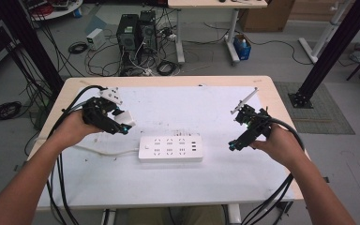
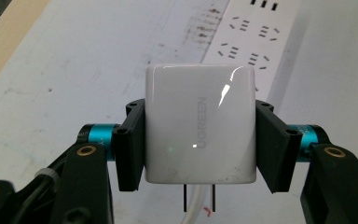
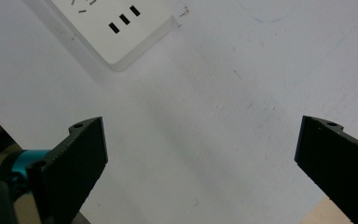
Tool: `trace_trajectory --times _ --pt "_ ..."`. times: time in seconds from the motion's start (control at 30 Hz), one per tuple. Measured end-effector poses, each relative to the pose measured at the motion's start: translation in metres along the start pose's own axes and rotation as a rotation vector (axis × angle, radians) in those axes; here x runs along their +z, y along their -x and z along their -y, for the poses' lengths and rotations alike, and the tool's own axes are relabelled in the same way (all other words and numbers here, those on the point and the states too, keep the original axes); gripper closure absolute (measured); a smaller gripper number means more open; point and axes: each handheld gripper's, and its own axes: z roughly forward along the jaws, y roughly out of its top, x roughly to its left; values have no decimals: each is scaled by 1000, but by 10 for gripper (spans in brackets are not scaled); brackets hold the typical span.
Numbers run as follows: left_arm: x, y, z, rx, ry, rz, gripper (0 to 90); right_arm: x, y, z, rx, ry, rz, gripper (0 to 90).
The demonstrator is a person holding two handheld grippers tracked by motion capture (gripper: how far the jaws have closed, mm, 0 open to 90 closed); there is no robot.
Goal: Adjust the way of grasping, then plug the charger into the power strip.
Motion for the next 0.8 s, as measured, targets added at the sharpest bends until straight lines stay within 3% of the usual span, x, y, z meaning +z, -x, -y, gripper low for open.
trace_trajectory --times 0.17,0.6,0.8 --pt "-4 8 -9 39 11 10 426 2 -2 -1 -8 0 -1 17" --pt "-2 17 -14 54 15 15 425 0 -8 -5 17 21 -8 17" --pt "2 21 -23 83 11 29 425 2 -10 -8 38 40 -19 17"
